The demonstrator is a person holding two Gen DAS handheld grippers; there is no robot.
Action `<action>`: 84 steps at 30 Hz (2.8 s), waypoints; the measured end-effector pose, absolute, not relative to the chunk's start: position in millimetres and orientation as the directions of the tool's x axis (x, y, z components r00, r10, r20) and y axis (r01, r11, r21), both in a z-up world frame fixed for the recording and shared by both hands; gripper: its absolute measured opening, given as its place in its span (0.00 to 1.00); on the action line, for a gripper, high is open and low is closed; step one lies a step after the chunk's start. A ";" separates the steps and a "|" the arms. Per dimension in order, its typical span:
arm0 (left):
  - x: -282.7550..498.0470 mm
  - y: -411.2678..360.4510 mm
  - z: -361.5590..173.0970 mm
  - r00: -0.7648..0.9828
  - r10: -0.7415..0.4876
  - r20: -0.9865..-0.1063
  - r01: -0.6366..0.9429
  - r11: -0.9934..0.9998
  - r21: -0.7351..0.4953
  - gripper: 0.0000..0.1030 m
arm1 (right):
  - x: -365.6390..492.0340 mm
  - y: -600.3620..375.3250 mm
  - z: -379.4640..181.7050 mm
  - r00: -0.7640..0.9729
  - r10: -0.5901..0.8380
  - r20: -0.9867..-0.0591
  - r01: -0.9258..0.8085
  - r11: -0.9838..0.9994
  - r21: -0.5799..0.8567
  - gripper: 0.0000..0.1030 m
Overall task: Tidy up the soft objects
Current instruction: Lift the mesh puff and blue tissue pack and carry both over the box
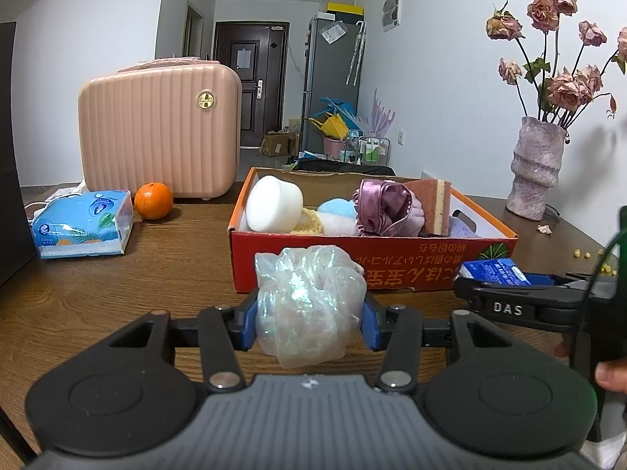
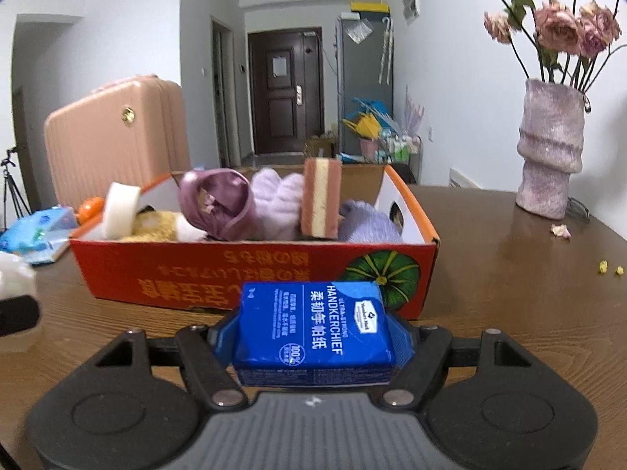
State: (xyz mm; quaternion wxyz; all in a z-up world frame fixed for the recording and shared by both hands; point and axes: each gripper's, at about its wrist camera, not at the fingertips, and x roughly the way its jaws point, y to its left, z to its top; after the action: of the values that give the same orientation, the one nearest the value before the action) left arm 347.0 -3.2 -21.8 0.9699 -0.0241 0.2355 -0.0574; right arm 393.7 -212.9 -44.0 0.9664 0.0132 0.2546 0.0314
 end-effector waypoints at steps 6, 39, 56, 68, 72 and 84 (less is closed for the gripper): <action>346.4 -2.7 -21.5 0.884 -0.123 -0.451 0.100 0.992 -0.075 0.49 | 372.8 -209.6 -33.1 0.895 0.101 -0.435 -0.089 0.995 0.050 0.70; 363.5 -9.8 -4.6 0.913 -0.112 -0.392 0.084 0.993 -0.086 0.49 | 359.7 -201.9 -4.9 0.948 0.140 -0.286 -0.138 0.990 0.026 0.70; 410.7 -26.2 9.4 0.940 -0.089 -0.330 0.063 0.994 -0.090 0.49 | 409.9 -207.4 2.8 0.968 0.095 -0.230 -0.087 0.995 0.046 0.70; 452.6 -33.9 11.6 0.948 -0.088 -0.307 0.060 0.993 -0.100 0.49 | 454.5 -208.9 5.1 0.973 0.090 -0.215 -0.081 0.996 0.047 0.70; 464.3 -32.9 11.0 0.949 -0.080 -0.305 0.053 0.994 -0.097 0.49 | 468.5 -210.7 5.5 0.974 0.084 -0.210 -0.076 0.996 0.045 0.70; 500.9 -35.1 7.4 0.949 -0.075 -0.306 0.051 0.995 -0.085 0.49 | 503.3 -217.7 3.3 0.973 0.071 -0.221 -0.062 0.997 0.045 0.70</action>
State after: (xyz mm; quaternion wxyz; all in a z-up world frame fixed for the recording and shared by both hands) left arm 500.9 -35.1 7.4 0.9864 -0.0380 0.1565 -0.0321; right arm 503.3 -217.7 3.3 0.9930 0.0190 0.1120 0.0335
